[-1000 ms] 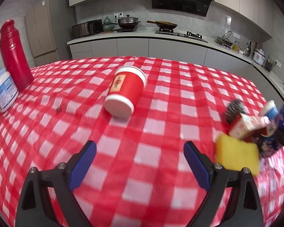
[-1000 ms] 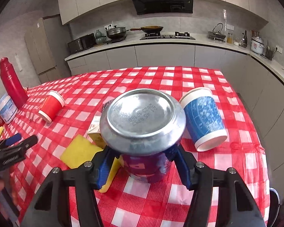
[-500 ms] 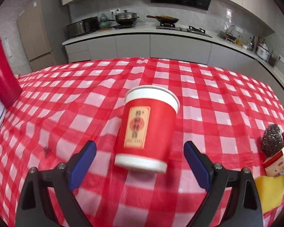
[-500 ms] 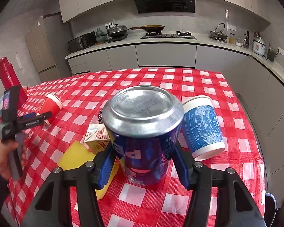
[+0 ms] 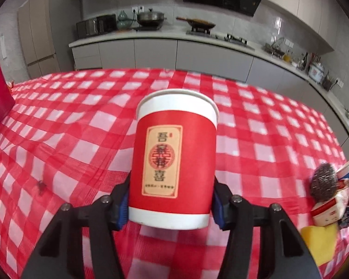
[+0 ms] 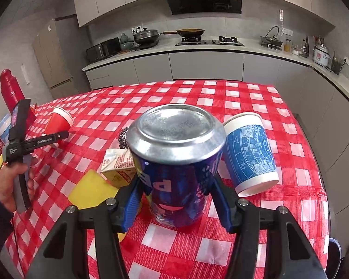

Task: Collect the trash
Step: 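Carry the Pepsi can and the red cup in both tools over the black bin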

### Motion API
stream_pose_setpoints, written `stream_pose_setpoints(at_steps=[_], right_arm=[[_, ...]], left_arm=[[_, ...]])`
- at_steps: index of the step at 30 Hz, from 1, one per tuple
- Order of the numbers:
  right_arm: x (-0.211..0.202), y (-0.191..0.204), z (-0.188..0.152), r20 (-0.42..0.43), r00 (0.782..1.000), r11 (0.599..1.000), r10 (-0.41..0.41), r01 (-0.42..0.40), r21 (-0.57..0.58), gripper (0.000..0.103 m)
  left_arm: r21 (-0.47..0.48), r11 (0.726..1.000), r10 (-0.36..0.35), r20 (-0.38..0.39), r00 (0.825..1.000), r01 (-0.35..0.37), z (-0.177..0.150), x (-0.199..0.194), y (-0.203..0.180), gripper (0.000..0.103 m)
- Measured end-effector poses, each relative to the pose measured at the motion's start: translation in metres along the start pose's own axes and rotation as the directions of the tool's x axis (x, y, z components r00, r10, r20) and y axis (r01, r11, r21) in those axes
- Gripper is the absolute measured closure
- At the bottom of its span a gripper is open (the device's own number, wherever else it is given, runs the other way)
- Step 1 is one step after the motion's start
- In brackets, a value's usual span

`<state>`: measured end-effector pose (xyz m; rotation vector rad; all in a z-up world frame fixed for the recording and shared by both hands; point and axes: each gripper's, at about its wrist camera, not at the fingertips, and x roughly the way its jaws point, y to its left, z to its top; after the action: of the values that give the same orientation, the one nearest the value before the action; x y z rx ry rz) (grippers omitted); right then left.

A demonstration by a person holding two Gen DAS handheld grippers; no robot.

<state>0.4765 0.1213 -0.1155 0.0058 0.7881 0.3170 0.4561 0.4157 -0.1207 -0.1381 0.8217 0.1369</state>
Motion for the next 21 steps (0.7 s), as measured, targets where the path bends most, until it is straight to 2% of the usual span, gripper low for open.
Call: stream_pose_setpoints(at_steps=[8, 13, 21], right_arm=[[-0.018, 0.0, 0.0, 0.038, 0.998, 0.999, 0.041, -0.041, -0.007, 0.045], [-0.032, 0.0, -0.01, 0.056, 0.996, 0.997, 0.076, -0.074, -0.026, 0.045], [-0.058, -0.01, -0.029, 0.071, 0.991, 0.993, 0.114, -0.111, -0.045, 0.045]], left_arm=[[0.032, 0.999, 0.009, 0.088, 0.996, -0.012, -0.022, -0.06, -0.024, 0.046], [0.051, 0.999, 0.003, 0.116, 0.993, -0.009, -0.031, -0.078, -0.04, 0.046], [0.057, 0.998, -0.008, 0.118, 0.993, 0.002, -0.054, -0.094, -0.065, 0.046]])
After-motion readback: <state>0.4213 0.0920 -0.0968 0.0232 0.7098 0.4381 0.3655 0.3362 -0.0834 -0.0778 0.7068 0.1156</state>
